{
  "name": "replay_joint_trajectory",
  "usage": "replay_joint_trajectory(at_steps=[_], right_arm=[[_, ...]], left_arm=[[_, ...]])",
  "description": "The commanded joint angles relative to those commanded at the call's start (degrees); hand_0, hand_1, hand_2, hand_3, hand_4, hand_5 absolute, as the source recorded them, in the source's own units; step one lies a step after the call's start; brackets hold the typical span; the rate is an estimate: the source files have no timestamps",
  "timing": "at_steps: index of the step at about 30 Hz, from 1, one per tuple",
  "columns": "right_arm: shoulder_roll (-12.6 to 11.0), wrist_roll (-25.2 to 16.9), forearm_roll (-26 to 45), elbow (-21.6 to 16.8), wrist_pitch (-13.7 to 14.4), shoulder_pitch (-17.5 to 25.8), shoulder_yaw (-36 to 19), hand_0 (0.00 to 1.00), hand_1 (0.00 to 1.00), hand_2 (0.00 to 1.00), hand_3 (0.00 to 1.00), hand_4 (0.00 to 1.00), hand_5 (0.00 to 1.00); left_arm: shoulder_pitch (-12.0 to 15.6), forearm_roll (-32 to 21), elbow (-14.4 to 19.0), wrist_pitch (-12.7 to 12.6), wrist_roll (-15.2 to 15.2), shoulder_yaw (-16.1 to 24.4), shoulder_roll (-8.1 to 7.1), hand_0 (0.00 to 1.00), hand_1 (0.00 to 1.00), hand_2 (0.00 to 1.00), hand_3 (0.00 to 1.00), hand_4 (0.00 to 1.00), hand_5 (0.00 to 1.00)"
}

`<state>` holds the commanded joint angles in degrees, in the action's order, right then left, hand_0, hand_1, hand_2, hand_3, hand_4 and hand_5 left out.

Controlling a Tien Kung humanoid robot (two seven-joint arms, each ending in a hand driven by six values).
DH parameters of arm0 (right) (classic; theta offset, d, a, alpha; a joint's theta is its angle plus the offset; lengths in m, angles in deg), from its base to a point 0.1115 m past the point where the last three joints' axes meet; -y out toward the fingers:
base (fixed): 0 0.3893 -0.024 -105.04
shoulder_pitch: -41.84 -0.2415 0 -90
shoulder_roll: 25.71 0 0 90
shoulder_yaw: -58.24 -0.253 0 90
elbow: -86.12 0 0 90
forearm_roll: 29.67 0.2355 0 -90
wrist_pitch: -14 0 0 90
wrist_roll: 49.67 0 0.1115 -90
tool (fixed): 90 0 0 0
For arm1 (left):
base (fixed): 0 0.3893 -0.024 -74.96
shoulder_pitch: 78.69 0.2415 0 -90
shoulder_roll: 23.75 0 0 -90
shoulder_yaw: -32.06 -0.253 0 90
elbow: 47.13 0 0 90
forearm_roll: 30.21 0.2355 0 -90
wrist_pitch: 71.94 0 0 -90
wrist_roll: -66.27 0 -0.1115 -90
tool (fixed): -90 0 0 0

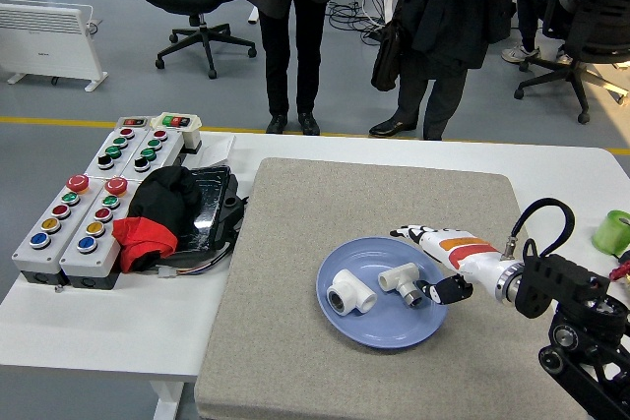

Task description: Pick pipe place plate twice

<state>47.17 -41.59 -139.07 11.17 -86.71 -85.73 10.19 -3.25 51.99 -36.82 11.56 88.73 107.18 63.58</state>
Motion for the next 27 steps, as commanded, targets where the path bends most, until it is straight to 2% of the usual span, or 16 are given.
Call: replay_joint_trajectory(at_steps=[3,5,6,11,12,17,18,23,24,27], right_arm=[[-0.2,-0.5,1.6,-1.4,0.9,0.7,-2.5,0.938,0.883,0.998,0.984,0.639,0.198],[-0.4,-2.1,5.6,-2.3,4.8,1.8,-5.0,0.938,0.883,0.998,0.984,0.639,0.198],[-0.5,-2.7,7.7,-2.4,6.5,2.0,-5.5,0.9,0.843,0.981,0.943,0.644,0.234],[-0.5,-7.1,19.1,-2.4,16.3,4.7,-9.5,0.9,0.843,0.981,0.943,0.644,0.234],[-0.6,-8.4,22.1,-2.6,18.3,5.8,-10.9,0.857,0.836,0.961,0.912,0.635,0.285],[-0.5,-10.1,33.6,-3.4,19.5,9.1,-14.5,0.857,0.836,0.961,0.912,0.635,0.285],[-0.3,-10.1,35.9,-3.5,19.6,10.1,-15.6,0.84,0.821,0.928,0.891,0.605,0.369],[0.9,-9.5,47.9,-3.4,19.1,15.1,-22.5,0.84,0.821,0.928,0.891,0.605,0.369],[1.1,-9.5,50.1,-3.3,19.1,15.6,-23.4,0.818,0.798,0.889,0.856,0.594,0.498],[1.9,-10.9,57.9,-3.2,19.4,18.5,-27.6,0.818,0.798,0.889,0.856,0.594,0.498]], left_arm=[[0.0,0.0,0.0,0.0,0.0,0.0,0.0,0.724,0.746,0.701,0.646,0.394,0.998],[0.0,0.2,0.0,0.0,0.0,0.1,0.01,0.724,0.746,0.701,0.646,0.394,0.998],[0.0,0.2,0.0,0.0,0.0,0.1,0.0,0.723,0.746,0.701,0.646,0.394,0.998],[0.1,0.3,0.0,0.0,0.0,0.2,-0.01,0.723,0.746,0.701,0.646,0.394,0.998],[0.1,0.4,0.0,0.1,0.0,0.2,-0.01,0.723,0.746,0.701,0.645,0.394,0.998],[0.3,0.8,0.0,0.1,0.1,0.4,0.04,0.723,0.746,0.701,0.645,0.394,0.998],[0.3,0.8,0.0,0.1,0.1,0.4,0.06,0.723,0.746,0.701,0.646,0.394,0.998],[0.4,1.2,0.0,0.2,0.0,0.5,0.04,0.723,0.746,0.701,0.646,0.394,0.998],[0.4,1.2,0.0,0.2,0.0,0.5,0.04,0.723,0.746,0.701,0.646,0.394,0.998],[0.5,1.4,0.0,0.2,0.0,0.6,0.0,0.723,0.746,0.701,0.646,0.394,0.998]])
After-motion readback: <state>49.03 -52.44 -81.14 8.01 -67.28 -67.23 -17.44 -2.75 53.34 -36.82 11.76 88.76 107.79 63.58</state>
